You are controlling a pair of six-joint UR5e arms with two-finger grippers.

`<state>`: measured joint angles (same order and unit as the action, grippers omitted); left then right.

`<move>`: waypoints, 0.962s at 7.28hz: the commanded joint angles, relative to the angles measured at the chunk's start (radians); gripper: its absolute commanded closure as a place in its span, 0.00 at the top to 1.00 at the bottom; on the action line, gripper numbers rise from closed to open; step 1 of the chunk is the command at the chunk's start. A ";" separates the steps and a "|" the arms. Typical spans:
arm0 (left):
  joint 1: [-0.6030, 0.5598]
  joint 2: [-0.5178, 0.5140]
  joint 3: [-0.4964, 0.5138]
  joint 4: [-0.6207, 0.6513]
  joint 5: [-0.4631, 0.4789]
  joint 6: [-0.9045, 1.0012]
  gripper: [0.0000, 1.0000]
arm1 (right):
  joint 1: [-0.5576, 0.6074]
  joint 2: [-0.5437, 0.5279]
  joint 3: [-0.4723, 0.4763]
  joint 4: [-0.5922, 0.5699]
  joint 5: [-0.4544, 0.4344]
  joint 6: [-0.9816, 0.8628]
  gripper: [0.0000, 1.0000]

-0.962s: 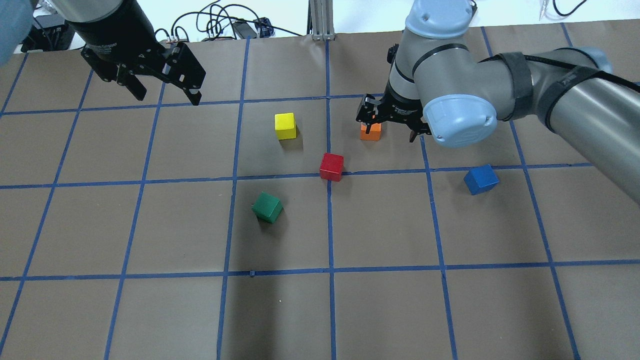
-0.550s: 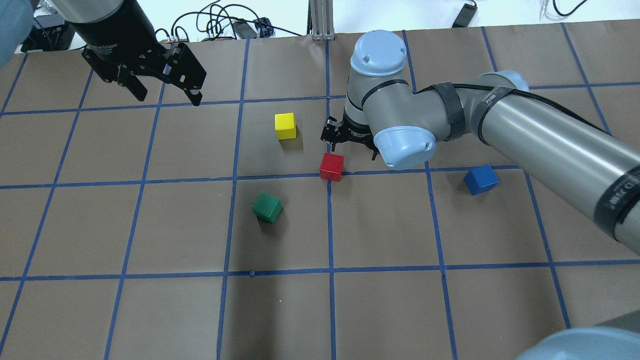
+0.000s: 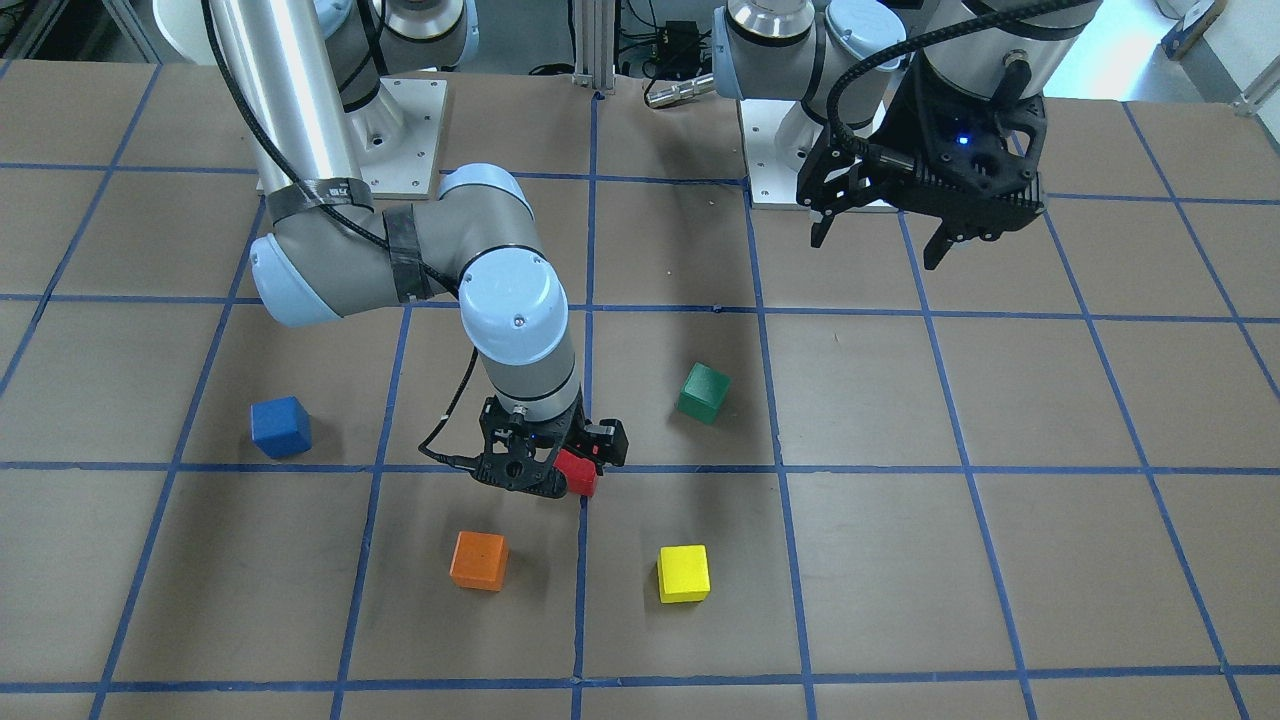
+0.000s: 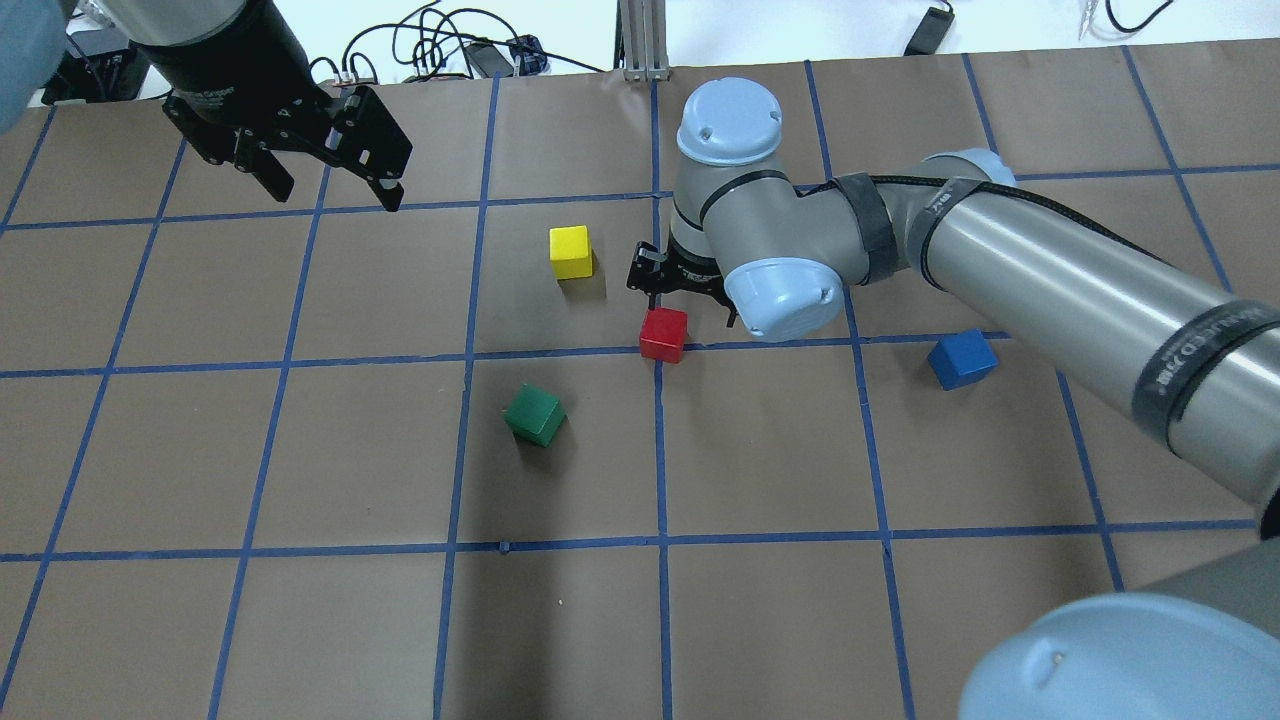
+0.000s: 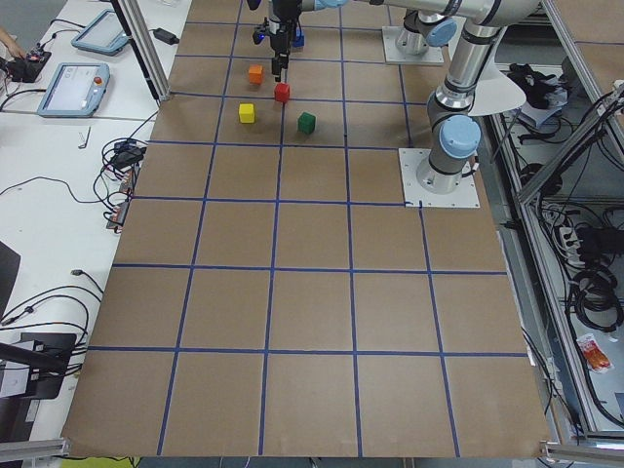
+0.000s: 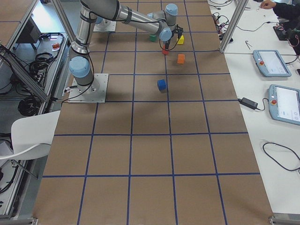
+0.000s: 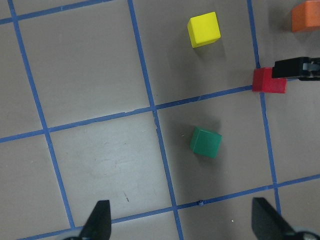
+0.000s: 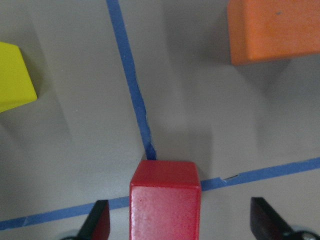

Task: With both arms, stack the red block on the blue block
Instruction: 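Close the right gripper on the red cube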

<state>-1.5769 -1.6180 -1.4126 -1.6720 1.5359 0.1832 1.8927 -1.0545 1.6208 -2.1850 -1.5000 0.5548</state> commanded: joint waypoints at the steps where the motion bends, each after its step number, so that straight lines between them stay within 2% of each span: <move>1: 0.000 0.000 0.000 0.000 0.000 0.001 1.00 | 0.011 0.043 -0.012 -0.001 0.001 0.002 1.00; 2: 0.000 0.001 0.000 0.000 0.000 0.001 1.00 | 0.011 0.054 -0.012 0.001 0.001 0.002 1.00; 3: 0.000 0.000 0.000 0.000 0.000 0.001 1.00 | 0.011 0.056 -0.012 0.002 0.001 0.005 0.78; 5: 0.000 0.001 -0.002 0.000 0.001 -0.001 1.00 | 0.011 0.054 -0.013 0.004 0.058 0.025 0.00; 7: 0.000 0.001 -0.002 0.000 0.001 0.001 1.00 | 0.009 0.045 -0.016 0.010 0.061 0.054 0.00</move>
<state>-1.5769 -1.6169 -1.4142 -1.6720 1.5369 0.1837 1.9028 -1.0041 1.6062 -2.1801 -1.4460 0.5967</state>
